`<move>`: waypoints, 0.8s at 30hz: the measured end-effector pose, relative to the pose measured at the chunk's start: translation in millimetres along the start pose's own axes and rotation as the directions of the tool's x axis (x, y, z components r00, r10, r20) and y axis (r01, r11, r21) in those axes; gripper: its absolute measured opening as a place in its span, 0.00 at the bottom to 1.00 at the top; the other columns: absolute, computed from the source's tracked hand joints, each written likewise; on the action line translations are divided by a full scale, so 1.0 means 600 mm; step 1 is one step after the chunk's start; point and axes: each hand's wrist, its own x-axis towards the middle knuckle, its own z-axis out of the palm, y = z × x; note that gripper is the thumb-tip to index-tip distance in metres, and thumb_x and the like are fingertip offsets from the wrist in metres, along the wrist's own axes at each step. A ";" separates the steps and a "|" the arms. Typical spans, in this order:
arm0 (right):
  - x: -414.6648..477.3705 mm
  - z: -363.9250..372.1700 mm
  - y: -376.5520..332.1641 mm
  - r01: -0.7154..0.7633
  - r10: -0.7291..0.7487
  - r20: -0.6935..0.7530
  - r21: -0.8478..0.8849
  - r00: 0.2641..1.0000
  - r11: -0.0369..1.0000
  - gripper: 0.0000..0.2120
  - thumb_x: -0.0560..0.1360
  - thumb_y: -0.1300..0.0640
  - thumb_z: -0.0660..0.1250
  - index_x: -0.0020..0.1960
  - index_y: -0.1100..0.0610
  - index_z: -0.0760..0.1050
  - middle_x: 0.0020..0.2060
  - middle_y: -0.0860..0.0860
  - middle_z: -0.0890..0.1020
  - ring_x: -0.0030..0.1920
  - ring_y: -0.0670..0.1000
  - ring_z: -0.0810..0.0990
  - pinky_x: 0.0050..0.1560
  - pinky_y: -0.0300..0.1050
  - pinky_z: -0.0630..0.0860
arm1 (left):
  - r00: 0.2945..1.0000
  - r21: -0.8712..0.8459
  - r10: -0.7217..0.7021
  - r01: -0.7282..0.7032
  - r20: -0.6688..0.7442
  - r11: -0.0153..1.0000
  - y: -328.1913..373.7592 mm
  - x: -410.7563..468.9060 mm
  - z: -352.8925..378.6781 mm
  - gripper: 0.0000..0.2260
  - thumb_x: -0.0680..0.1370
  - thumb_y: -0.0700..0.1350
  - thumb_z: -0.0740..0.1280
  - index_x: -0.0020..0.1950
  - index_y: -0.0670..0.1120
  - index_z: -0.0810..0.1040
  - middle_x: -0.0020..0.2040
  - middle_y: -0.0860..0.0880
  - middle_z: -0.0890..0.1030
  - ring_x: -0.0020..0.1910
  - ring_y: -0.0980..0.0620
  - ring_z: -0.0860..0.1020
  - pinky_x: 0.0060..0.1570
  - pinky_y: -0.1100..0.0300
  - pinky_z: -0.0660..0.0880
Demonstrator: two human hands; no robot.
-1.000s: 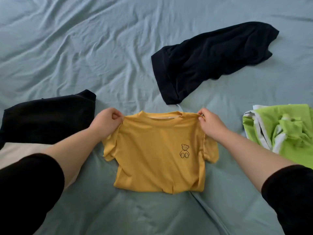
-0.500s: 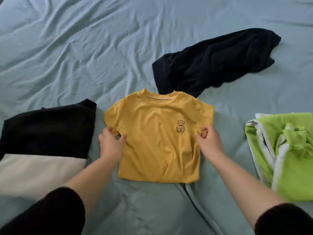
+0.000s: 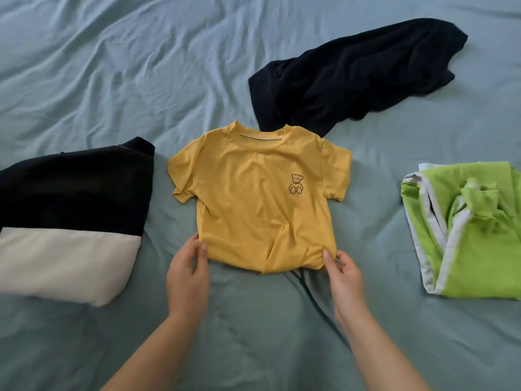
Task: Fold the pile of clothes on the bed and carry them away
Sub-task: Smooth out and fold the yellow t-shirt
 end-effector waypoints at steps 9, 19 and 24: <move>0.002 -0.058 -0.018 -0.119 0.113 -0.108 -0.052 0.988 0.991 0.06 0.76 0.53 0.68 0.47 0.55 0.76 0.38 0.52 0.79 0.37 0.49 0.76 0.33 0.44 0.71 | 0.977 0.213 -0.023 -0.023 0.212 0.977 0.002 0.058 -0.058 0.10 0.82 0.51 0.58 0.45 0.53 0.75 0.40 0.54 0.79 0.41 0.55 0.77 0.39 0.59 0.69; -0.037 -0.097 0.069 -0.405 0.433 0.120 -0.202 0.893 0.892 0.14 0.71 0.50 0.73 0.47 0.61 0.80 0.39 0.53 0.85 0.40 0.51 0.81 0.40 0.43 0.75 | 0.894 0.235 -0.355 0.296 0.271 0.926 -0.077 0.009 -0.102 0.15 0.77 0.55 0.67 0.50 0.43 0.78 0.46 0.47 0.81 0.46 0.47 0.79 0.42 0.57 0.72; -0.072 -0.111 0.091 -0.379 0.384 0.043 -0.088 0.923 0.921 0.10 0.72 0.55 0.73 0.45 0.62 0.79 0.41 0.59 0.83 0.42 0.55 0.80 0.48 0.51 0.76 | 0.925 0.298 -0.322 0.255 0.201 0.920 -0.093 -0.022 -0.109 0.10 0.76 0.49 0.70 0.46 0.41 0.78 0.43 0.47 0.81 0.42 0.49 0.79 0.39 0.58 0.72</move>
